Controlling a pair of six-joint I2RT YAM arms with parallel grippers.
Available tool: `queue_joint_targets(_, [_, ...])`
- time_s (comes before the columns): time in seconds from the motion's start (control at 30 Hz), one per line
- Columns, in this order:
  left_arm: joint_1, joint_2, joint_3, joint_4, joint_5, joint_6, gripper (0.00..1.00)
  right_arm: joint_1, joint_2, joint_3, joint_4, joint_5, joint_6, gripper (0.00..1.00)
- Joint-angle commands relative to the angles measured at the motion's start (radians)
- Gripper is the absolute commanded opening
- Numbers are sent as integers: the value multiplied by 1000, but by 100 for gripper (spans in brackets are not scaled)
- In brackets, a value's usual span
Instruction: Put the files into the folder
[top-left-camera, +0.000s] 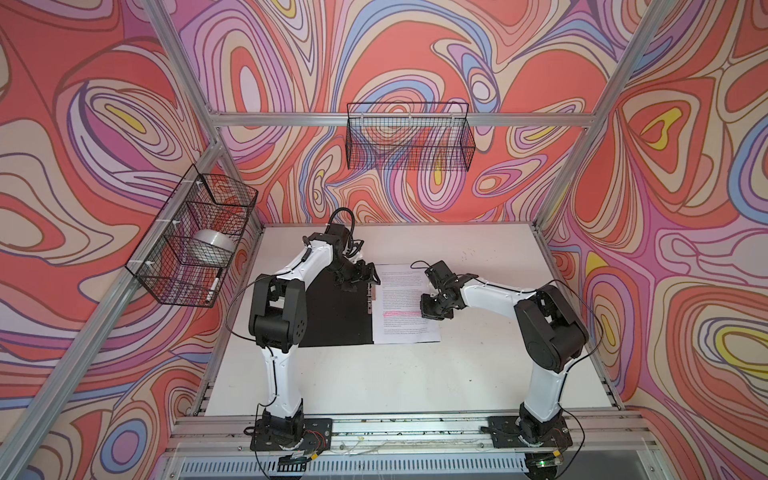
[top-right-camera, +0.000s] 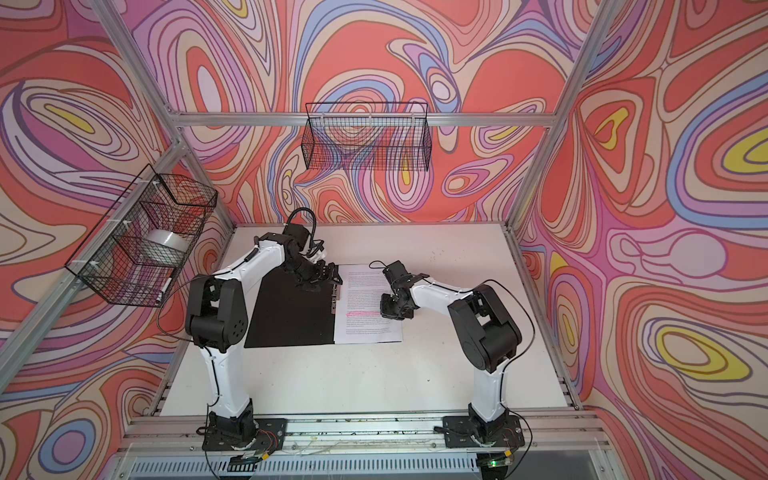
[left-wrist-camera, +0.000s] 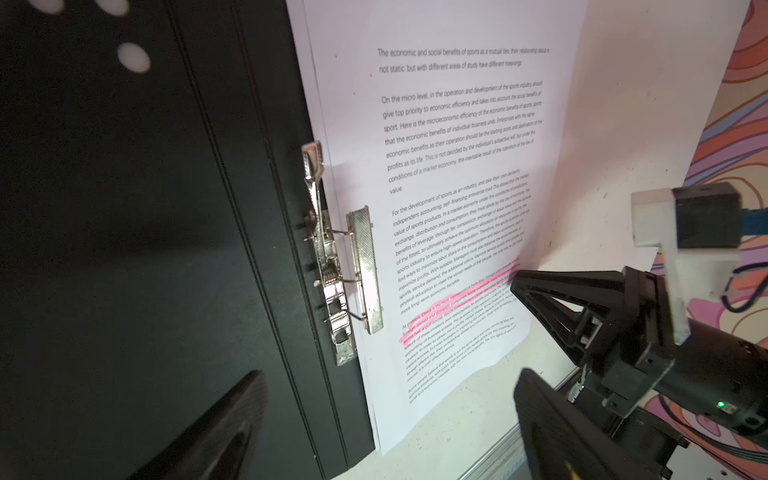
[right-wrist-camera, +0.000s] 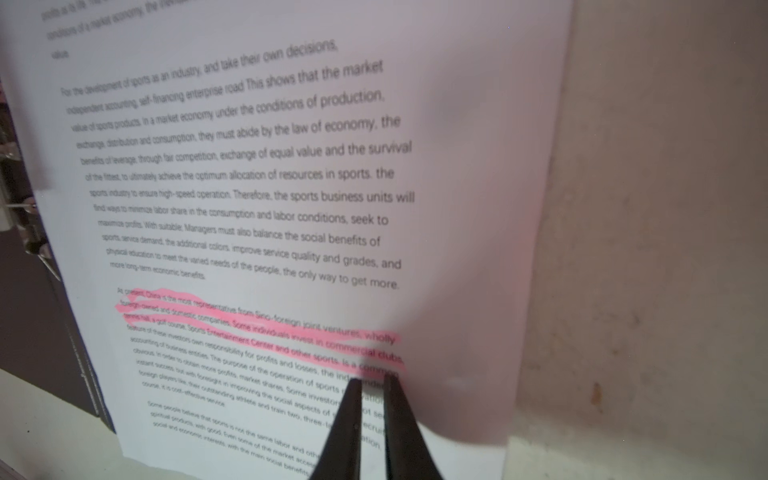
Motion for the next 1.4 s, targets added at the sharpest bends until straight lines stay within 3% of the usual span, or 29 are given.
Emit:
queue_joint_targets(0.0, [-54,-84,-44,-13,12,63,91,-4,6,-34,20,-7,16,12])
queue_joint_targets(0.17, [-150,-133,-123,-4,42,171,88,-4,9,-48,40,-16,22,12])
queue_joint_targets(0.4, [-262,-123,-197,16,71,223,82,-4,23,-62,51,-22,24,12])
queue_joint_targets(0.67, [-270,-58,-248,36,110,180,74,-4,19,-71,63,-33,26,12])
queue_joint_targets(1.03, [-271,-33,-293,20,67,203,59,-4,-14,-64,63,-48,20,13])
queue_joint_targets(1.37, [-271,-17,-312,15,52,209,56,-3,-116,-92,66,-72,31,13])
